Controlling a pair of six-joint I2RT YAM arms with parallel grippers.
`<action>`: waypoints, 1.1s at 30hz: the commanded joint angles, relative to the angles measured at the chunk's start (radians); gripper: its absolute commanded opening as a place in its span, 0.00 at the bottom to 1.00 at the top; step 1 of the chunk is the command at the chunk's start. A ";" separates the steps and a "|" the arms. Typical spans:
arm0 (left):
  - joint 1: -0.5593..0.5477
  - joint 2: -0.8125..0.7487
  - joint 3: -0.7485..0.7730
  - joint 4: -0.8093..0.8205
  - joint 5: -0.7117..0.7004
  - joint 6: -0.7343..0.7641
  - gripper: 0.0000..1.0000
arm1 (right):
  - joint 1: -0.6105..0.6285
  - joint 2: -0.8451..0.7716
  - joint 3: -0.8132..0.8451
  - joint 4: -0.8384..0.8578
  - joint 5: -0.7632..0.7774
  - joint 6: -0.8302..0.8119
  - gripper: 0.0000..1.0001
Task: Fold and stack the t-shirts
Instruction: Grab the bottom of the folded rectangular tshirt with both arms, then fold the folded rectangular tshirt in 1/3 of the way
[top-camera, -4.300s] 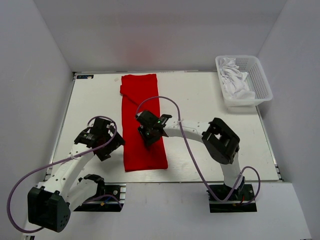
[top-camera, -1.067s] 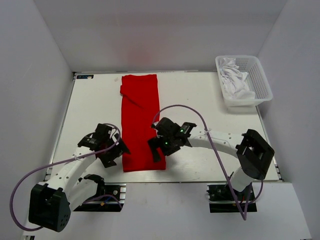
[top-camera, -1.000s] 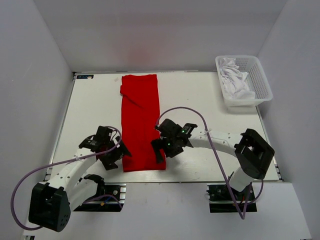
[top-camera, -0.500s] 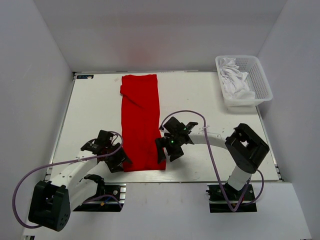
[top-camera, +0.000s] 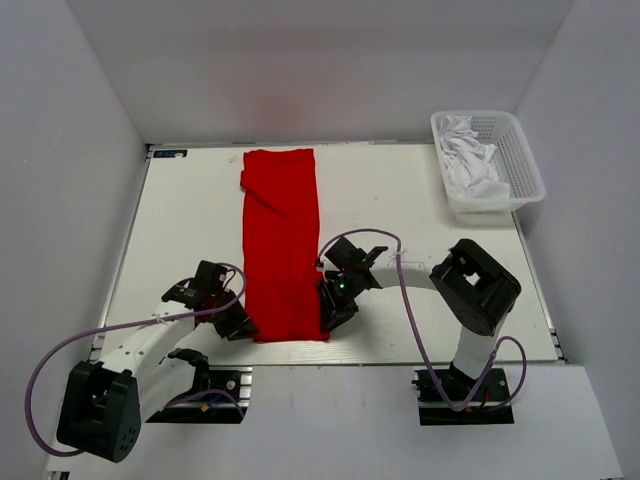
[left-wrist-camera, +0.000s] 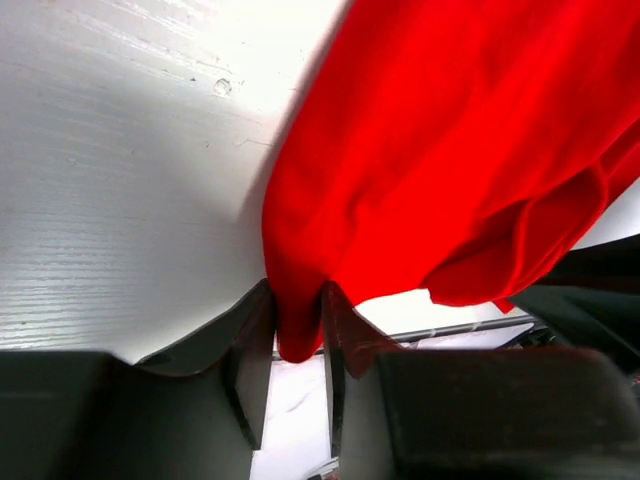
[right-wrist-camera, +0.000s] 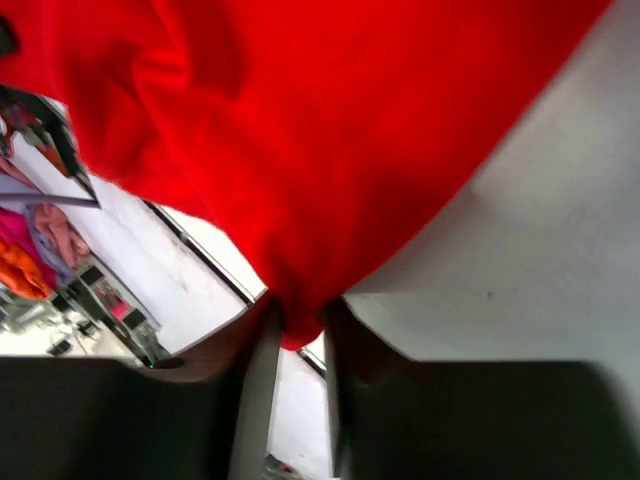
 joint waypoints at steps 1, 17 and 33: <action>-0.006 0.005 -0.003 0.030 0.020 0.014 0.28 | 0.003 0.028 0.006 0.008 -0.029 -0.007 0.22; -0.006 -0.057 0.095 -0.024 0.060 0.047 0.00 | 0.019 -0.083 0.040 -0.073 0.090 -0.018 0.00; 0.022 0.338 0.650 0.052 -0.161 0.066 0.00 | -0.120 0.179 0.736 -0.333 0.291 -0.125 0.00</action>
